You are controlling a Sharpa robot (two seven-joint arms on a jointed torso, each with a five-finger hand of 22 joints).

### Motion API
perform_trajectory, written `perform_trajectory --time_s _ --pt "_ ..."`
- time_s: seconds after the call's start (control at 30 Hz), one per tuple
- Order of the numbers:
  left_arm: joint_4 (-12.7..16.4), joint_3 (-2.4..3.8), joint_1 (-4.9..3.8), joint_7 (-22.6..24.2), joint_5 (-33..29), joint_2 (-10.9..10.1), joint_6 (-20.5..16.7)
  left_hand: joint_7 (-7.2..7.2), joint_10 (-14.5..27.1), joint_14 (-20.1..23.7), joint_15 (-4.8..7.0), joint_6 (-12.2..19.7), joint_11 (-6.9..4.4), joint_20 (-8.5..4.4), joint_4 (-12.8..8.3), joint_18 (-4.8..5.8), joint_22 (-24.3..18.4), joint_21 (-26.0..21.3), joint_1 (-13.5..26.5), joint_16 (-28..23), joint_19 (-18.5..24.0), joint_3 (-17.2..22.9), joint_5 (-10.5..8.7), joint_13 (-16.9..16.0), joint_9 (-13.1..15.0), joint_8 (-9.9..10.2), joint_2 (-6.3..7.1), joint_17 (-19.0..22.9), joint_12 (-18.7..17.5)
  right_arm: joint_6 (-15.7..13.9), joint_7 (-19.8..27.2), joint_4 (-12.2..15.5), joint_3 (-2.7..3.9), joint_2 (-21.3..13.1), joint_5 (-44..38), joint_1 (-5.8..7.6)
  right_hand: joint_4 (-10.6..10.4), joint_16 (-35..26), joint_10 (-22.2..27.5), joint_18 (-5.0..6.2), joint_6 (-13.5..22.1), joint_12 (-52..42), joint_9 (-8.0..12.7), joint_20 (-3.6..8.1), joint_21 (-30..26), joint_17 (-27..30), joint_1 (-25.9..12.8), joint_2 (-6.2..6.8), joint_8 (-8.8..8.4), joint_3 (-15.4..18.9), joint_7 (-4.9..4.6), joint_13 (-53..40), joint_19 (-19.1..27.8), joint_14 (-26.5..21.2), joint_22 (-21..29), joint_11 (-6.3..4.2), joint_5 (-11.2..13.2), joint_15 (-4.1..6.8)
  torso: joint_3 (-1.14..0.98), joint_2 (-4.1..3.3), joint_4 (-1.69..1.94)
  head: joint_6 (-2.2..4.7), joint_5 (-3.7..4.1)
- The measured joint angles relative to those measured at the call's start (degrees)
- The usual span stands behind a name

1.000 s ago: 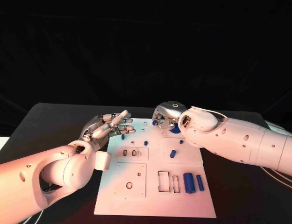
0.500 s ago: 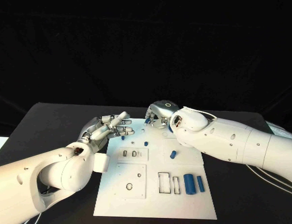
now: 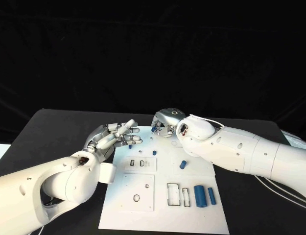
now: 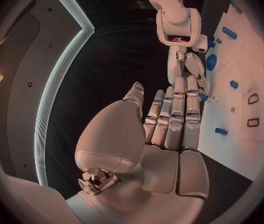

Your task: Assemble the parts on the task board

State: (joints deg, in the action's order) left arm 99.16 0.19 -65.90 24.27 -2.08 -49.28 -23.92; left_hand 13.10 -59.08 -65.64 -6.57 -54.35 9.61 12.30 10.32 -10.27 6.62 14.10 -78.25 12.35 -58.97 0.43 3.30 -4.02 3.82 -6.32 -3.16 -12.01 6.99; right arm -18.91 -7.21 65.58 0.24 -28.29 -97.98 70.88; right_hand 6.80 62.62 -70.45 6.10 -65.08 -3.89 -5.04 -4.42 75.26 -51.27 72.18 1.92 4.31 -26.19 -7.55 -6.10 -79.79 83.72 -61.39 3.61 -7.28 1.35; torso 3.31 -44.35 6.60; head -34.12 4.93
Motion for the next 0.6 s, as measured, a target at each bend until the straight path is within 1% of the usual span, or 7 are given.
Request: perform_trajectory --time_s 0.23,0.3,0.4,0.47,0.5,0.57,0.6 --pt "0.11 0.0 -0.06 -0.04 0.0 -0.01 0.04 0.0 0.0 0.0 0.0 0.0 0.0 0.0 0.0 0.0 0.0 0.0 0.0 -0.05 0.0 0.0 0.0 0.0 0.0 0.0 0.0 0.01 0.0 0.72 -0.19 -0.88 -0.03 0.69 0.01 -0.07 0.0 -0.33 0.0 0.0 0.02 0.0 0.0 0.0 0.0 0.49 0.0 0.0 -0.15 0.0 0.0 0.06 0.0 0.0 0.3 0.0 0.1 0.0 0.02 -0.07 -0.04 -0.22 -0.14" --pt "0.11 0.0 -0.09 -0.06 0.0 -0.01 0.06 0.0 0.0 0.0 0.0 0.0 0.0 0.0 0.0 0.0 0.0 0.01 0.0 -0.05 0.0 0.0 0.0 0.0 0.0 0.0 0.0 0.0 0.0 0.89 -0.27 -1.13 -0.03 0.88 0.01 -0.08 -0.09 -0.78 0.01 0.01 0.02 0.0 0.0 -0.22 0.0 0.87 0.0 0.0 -0.2 -0.09 0.0 0.16 0.23 0.0 0.59 0.02 0.11 0.0 0.03 -0.08 -0.05 -0.24 -0.19" --pt "0.11 0.01 -0.11 -0.08 -0.01 0.01 0.08 0.0 0.0 0.0 0.0 0.0 0.0 0.0 0.0 0.0 0.0 0.01 0.0 -0.05 0.0 0.0 0.0 0.0 0.0 0.0 0.0 -0.04 0.0 1.2 -0.42 -1.54 -0.05 1.21 -0.01 -0.11 -0.25 -1.3 0.5 0.01 0.22 0.16 0.0 -0.23 -0.14 1.6 -0.31 0.31 -0.25 -0.25 -0.04 0.3 0.64 0.12 1.11 0.51 0.11 -0.12 0.04 -0.08 -0.05 -0.29 -0.21" --pt "0.11 0.01 -0.11 -0.09 -0.01 0.03 0.09 0.0 0.0 0.0 0.0 0.0 0.0 0.0 0.0 0.0 0.0 -0.2 0.0 -0.05 0.0 0.0 0.0 0.0 0.0 0.0 0.0 -0.04 0.0 1.37 -0.48 -1.79 -0.05 1.37 -0.03 -0.11 -0.56 -1.88 1.75 0.02 0.96 0.36 -0.01 -0.52 -0.6 2.23 -0.79 0.78 -0.41 -0.56 -0.67 0.71 1.16 0.32 1.68 0.96 0.11 -0.32 0.05 -0.09 -0.05 -0.32 -0.21" --pt "0.11 0.01 -0.12 -0.1 -0.01 0.03 0.1 0.0 0.0 0.0 0.0 0.0 0.0 0.0 0.0 0.0 0.0 -0.24 0.0 -0.05 0.0 0.0 0.0 0.0 0.0 0.0 0.0 -0.04 0.0 1.45 -0.5 -1.89 -0.06 1.43 -0.04 -0.11 -0.65 -2.49 2.9 0.03 2.05 0.36 0.13 -0.64 -1.14 3.03 -0.85 1.33 -0.52 -0.65 -1.06 1.0 1.7 0.16 2.51 1.2 0.1 -0.48 0.05 -0.1 -0.05 -0.34 -0.21" --pt "0.11 0.01 -0.12 -0.12 -0.01 0.03 0.11 0.0 0.0 0.0 0.0 0.0 0.0 0.0 0.0 0.0 0.0 -0.25 0.0 -0.05 0.0 0.0 0.0 0.0 0.0 0.0 0.0 -0.04 0.0 1.47 -0.55 -1.99 -0.06 1.45 -0.05 -0.11 -1.07 -4.76 6.96 0.03 5.77 0.36 1.04 -1.17 -2.84 5.9 -1.1 2.77 -0.68 -0.38 -2.04 1.95 3.24 -0.75 5.52 2.01 0.05 -1.39 0.05 -0.1 -0.05 -0.37 -0.25" --pt "0.11 0.01 -0.12 -0.13 -0.01 0.03 0.12 0.0 0.0 0.0 0.0 0.0 0.0 0.0 0.0 0.0 0.0 -0.25 0.0 -0.05 0.0 0.0 0.0 0.0 0.0 0.0 0.0 -0.04 0.0 1.45 -0.57 -1.98 -0.06 1.41 -0.05 -0.11 -1.2 -5.64 9.14 0.04 7.64 0.36 1.26 -1.5 -3.53 7.0 -1.06 3.35 -0.68 -0.05 -2.24 2.28 3.76 -1.04 6.64 2.42 0.22 -1.68 0.05 -0.1 -0.06 -0.38 -0.26"
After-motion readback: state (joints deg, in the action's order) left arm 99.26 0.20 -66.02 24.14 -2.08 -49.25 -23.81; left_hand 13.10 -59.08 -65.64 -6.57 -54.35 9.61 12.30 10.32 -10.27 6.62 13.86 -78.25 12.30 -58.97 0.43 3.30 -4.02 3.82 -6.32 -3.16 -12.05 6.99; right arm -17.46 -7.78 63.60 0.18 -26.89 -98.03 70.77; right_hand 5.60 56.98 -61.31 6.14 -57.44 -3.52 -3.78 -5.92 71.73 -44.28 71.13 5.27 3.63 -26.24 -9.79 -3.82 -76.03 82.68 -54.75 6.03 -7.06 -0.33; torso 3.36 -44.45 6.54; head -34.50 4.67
